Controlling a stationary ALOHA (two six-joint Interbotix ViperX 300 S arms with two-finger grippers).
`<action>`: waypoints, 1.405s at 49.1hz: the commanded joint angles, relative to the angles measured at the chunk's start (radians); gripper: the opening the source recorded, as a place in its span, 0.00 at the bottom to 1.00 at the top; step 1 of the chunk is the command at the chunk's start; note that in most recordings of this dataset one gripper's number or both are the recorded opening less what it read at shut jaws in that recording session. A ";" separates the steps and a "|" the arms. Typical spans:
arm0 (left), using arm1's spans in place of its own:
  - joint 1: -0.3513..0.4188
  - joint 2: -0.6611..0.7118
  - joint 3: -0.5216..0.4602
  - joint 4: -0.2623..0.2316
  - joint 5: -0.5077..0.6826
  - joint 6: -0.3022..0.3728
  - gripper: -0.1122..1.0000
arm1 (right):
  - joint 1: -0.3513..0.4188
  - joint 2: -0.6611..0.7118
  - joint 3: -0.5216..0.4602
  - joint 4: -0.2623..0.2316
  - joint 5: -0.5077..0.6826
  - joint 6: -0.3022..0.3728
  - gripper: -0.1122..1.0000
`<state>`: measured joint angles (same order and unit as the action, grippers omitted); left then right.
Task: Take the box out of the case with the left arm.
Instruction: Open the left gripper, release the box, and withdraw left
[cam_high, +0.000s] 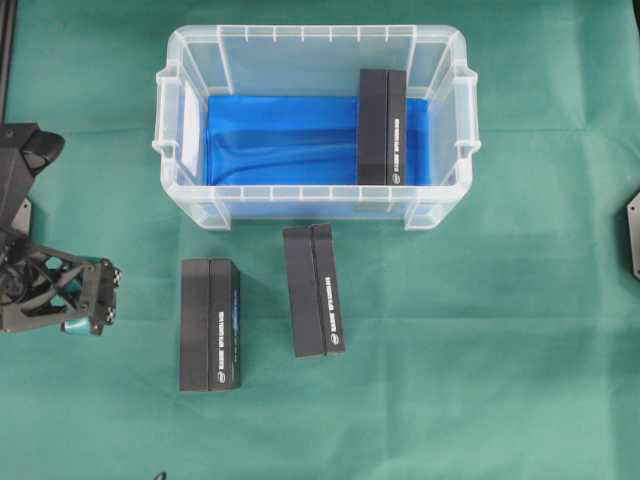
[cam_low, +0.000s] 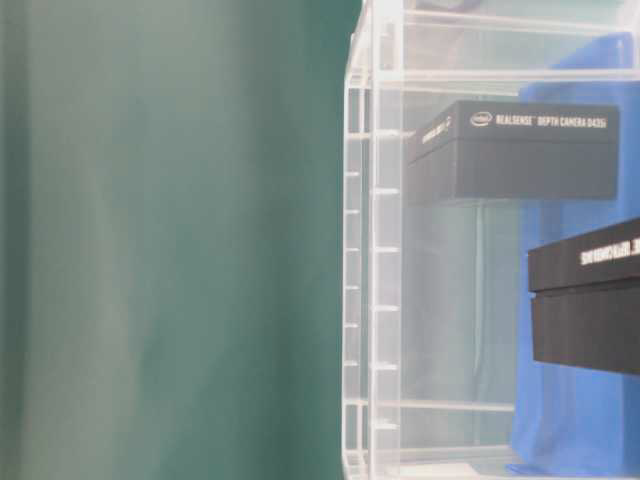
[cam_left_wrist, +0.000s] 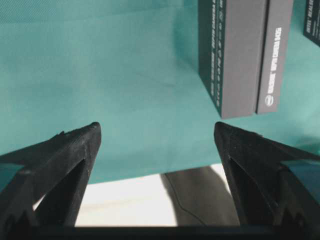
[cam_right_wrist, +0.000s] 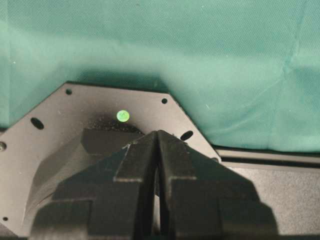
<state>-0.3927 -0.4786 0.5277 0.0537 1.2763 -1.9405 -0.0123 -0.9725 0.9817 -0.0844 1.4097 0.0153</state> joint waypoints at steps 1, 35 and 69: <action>0.026 -0.025 -0.005 0.000 0.005 0.005 0.94 | -0.002 0.003 -0.026 0.000 0.000 0.003 0.09; 0.518 -0.239 0.080 -0.017 0.212 0.482 0.94 | -0.002 0.003 -0.026 0.000 0.000 0.003 0.09; 0.716 -0.204 0.063 -0.017 0.222 0.735 0.94 | -0.002 0.005 -0.026 0.002 0.000 0.003 0.09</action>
<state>0.3206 -0.6826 0.6151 0.0368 1.5018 -1.2072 -0.0138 -0.9725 0.9817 -0.0844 1.4097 0.0169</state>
